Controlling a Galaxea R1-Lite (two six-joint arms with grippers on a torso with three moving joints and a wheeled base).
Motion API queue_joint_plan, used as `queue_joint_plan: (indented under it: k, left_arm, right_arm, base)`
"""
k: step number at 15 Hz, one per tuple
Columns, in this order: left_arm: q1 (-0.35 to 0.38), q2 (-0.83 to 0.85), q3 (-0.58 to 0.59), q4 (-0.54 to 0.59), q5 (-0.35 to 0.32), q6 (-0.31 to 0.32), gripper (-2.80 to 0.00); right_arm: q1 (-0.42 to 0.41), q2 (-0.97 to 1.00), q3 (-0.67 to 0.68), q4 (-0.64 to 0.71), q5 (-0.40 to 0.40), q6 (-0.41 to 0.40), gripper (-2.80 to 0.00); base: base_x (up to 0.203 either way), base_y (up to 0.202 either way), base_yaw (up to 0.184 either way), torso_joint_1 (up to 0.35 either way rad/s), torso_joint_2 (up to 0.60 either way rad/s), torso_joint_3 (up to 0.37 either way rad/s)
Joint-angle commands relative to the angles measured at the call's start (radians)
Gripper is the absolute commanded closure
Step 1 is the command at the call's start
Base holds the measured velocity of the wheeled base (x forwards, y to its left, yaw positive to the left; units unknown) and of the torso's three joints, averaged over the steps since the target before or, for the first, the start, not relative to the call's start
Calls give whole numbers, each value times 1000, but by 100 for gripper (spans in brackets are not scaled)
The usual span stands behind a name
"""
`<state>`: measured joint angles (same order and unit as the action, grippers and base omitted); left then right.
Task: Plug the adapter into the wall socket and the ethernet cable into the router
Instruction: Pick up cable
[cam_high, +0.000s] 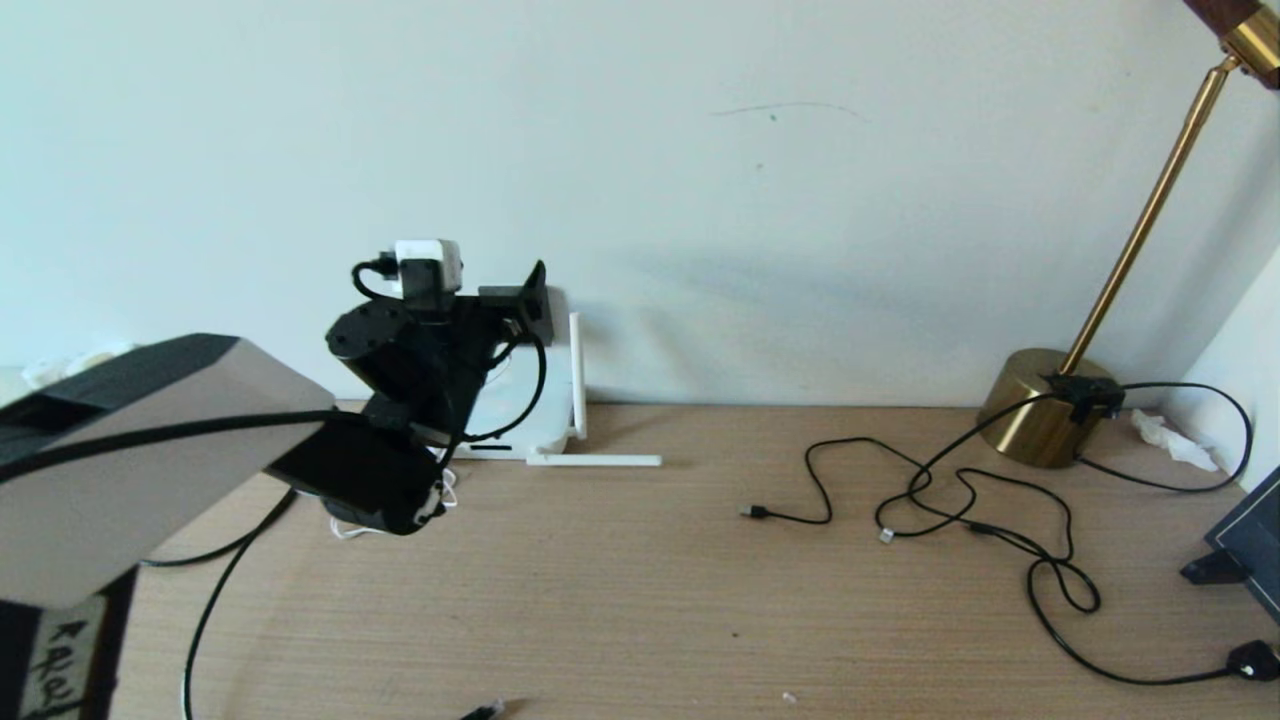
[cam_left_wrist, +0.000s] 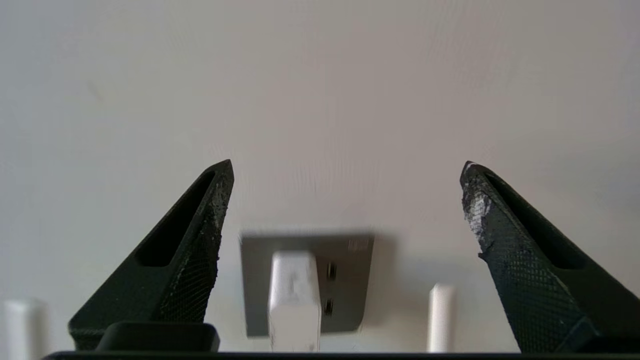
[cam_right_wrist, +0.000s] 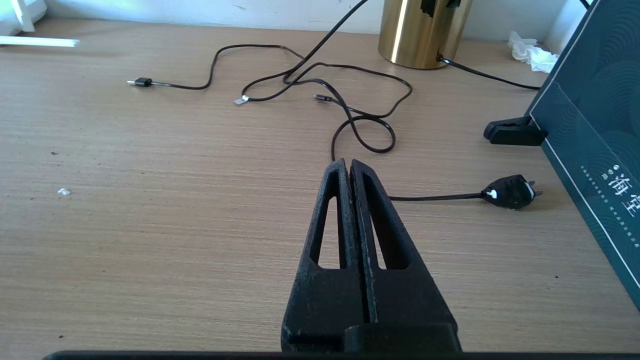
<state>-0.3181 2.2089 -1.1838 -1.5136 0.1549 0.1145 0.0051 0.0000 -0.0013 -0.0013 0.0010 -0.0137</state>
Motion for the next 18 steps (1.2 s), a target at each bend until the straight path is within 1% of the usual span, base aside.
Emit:
queue_joint_plan:
  k: [1,3,5,7,8,9,11,13,18]
  left_arm:
    - [-12,-200,88,-3,0,1,-280]
    - [-15,-412,241,18,0,2,-280]
    - [1,-609,380,58,3,2,-280]
    - [20,-781,488,133,4,3,-280]
    - [24,-839,522,208,3,4,-280]
    - [23,-864,529,258,2,5,-280]
    - [11,-834,511,287,4,5,-280]
    - [-3,-854,532,289,4,7,-280]
    - [-4,-996,597,290,0,-2,-280]
  right_arm:
    - [0,2,0,0,1,-1,0]
    - [0,2,0,0,1,-1,0]
    - [1,2,0,0,1,0,0]
    - [1,2,0,0,1,0,0]
    - [0,2,0,0,1,0,0]
    - [1,2,1,0,1,0,0]
    - [1,2,0,0,1,0,0]
    - [1,2,0,0,1,0,0]
    - [1,2,0,0,1,-1,0]
  base:
    - [0,0,0,0,0,0]
    - [0,0,0,0,0,0]
    - [0,0,0,0,0,0]
    - [0,0,0,0,0,0]
    - [0,0,0,0,0,0]
    - [0,0,0,0,0,0]
    - [0,0,0,0,0,0]
    - [0,0,0,0,0,0]
    - [0,0,0,0,0,0]
